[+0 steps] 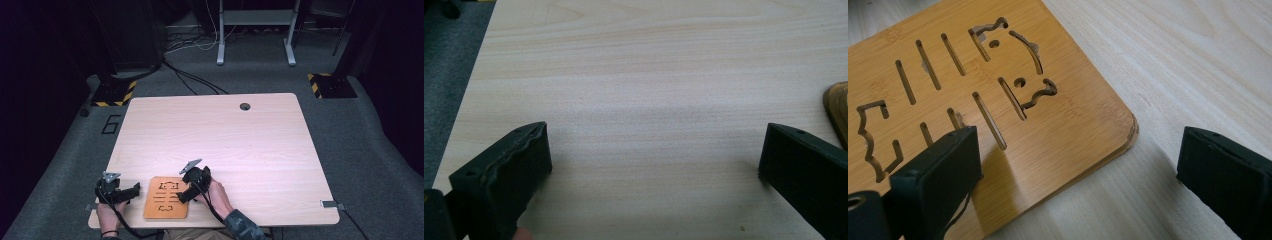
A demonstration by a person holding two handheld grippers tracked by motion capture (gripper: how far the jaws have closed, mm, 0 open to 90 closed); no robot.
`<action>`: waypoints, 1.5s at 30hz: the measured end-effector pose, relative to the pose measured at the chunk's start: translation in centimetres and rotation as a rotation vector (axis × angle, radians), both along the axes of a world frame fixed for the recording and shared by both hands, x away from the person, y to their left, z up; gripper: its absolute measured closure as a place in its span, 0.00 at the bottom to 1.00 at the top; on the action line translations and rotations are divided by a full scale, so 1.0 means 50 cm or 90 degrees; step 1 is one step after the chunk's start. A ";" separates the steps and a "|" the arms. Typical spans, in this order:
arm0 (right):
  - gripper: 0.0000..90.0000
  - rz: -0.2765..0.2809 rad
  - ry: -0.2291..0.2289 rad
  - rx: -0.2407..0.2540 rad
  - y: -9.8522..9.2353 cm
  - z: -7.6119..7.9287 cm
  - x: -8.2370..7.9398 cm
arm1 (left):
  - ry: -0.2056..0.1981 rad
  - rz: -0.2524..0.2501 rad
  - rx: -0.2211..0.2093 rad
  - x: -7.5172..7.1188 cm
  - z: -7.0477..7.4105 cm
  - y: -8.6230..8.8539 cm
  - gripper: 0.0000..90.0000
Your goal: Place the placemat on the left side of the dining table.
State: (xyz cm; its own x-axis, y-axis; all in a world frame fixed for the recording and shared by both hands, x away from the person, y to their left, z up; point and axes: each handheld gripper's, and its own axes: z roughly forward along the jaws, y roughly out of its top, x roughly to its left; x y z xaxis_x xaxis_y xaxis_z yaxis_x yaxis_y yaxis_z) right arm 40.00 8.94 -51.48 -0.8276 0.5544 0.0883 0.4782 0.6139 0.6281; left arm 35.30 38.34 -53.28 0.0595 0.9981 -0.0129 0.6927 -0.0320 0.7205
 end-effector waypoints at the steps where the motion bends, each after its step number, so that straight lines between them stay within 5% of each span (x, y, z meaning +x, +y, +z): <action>1: 0.03 0.000 0.000 0.000 0.000 0.000 0.000 | 0.000 0.000 0.000 0.000 0.000 0.000 0.00; 45: 0.03 -0.011 0.018 0.002 -0.060 -0.003 0.007 | -0.001 0.002 -0.001 -0.001 0.000 0.000 0.00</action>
State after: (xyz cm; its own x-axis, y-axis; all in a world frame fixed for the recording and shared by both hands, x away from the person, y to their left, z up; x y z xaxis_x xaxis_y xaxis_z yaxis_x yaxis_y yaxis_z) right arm 40.34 5.94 -51.64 -0.8154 0.5676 0.1134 0.5057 0.6033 0.6167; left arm 35.26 38.32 -53.29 0.0559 0.9983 -0.0150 0.6919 -0.0279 0.7215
